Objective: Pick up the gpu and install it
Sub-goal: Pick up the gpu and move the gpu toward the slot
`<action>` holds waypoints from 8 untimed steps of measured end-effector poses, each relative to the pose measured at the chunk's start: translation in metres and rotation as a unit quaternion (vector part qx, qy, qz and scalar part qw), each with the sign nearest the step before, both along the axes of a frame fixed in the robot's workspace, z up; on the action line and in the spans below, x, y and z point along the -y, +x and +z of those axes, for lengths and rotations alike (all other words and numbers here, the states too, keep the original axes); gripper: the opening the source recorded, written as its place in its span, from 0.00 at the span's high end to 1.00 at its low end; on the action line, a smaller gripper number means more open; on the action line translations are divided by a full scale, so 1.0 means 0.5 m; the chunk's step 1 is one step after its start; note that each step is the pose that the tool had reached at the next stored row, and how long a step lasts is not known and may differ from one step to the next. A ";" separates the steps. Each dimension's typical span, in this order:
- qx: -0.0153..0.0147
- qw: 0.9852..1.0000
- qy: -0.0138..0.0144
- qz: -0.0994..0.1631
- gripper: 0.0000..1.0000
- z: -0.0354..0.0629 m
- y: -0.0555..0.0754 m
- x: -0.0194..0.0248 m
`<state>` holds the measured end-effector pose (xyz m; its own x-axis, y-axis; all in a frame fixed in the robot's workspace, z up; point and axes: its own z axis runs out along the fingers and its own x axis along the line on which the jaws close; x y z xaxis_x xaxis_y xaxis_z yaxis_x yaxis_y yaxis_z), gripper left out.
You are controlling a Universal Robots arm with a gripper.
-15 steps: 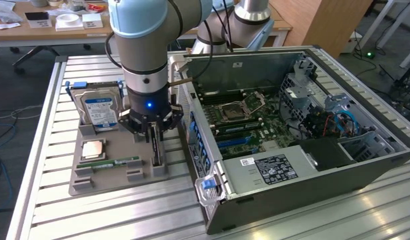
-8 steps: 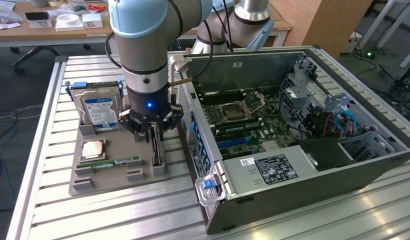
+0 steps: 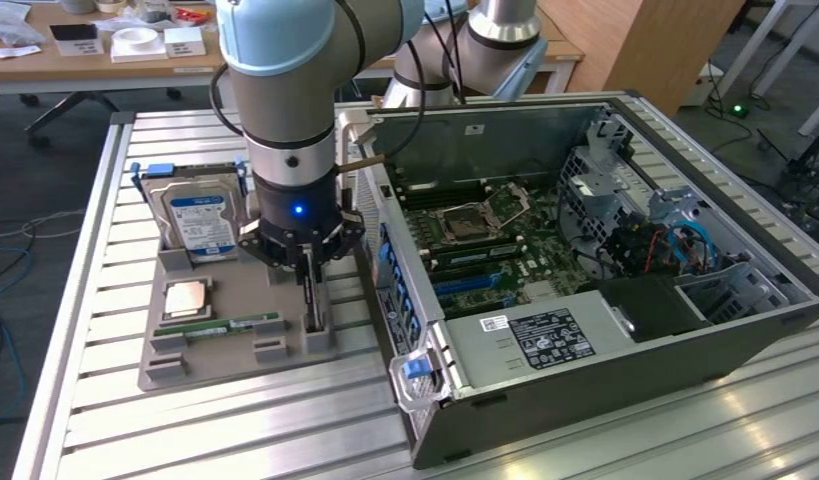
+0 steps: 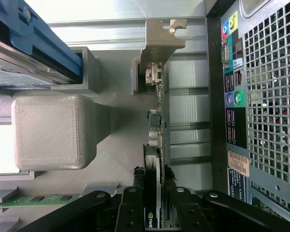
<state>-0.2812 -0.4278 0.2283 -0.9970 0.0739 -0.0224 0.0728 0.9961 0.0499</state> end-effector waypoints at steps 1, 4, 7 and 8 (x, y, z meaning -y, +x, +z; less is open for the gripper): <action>0.000 1.000 0.000 0.000 0.74 0.000 0.000 0.0000; 0.000 1.000 0.000 0.000 0.74 0.000 0.000 0.0000; 0.000 1.000 0.000 0.000 0.74 0.000 0.000 0.0000; 0.000 1.000 0.000 0.001 0.74 0.000 0.000 0.0000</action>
